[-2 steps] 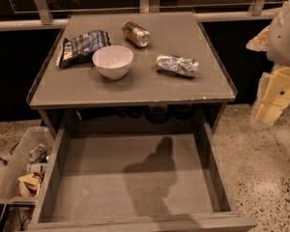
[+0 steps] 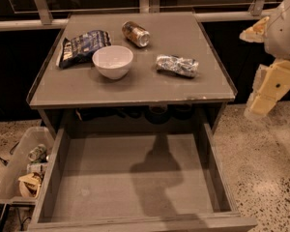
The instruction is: Place redbull can into top drawer
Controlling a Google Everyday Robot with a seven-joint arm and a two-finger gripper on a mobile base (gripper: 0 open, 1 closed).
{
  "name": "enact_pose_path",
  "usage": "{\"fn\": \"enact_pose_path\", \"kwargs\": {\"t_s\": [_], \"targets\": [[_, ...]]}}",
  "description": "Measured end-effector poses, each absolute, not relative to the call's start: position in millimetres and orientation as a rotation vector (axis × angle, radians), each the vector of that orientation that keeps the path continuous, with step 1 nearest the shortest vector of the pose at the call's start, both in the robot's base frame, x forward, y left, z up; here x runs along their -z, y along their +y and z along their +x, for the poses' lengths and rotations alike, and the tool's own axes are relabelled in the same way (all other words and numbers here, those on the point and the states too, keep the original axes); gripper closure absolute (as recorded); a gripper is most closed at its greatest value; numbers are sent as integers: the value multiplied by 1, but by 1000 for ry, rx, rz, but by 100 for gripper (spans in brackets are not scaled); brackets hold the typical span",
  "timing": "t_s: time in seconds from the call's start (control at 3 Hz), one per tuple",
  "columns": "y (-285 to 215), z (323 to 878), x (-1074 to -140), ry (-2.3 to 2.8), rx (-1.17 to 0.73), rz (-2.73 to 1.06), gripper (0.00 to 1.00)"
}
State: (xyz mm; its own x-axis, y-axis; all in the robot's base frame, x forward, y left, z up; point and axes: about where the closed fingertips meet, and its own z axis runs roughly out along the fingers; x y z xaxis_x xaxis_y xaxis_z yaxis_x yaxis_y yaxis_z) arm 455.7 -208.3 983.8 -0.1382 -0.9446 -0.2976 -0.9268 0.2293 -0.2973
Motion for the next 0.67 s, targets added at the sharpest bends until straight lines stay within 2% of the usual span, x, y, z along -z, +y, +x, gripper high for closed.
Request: {"fn": "enact_pose_path", "kwargs": {"t_s": [0.67], "targets": [[-177,529,-996,1744,-95,-1670,0]]}}
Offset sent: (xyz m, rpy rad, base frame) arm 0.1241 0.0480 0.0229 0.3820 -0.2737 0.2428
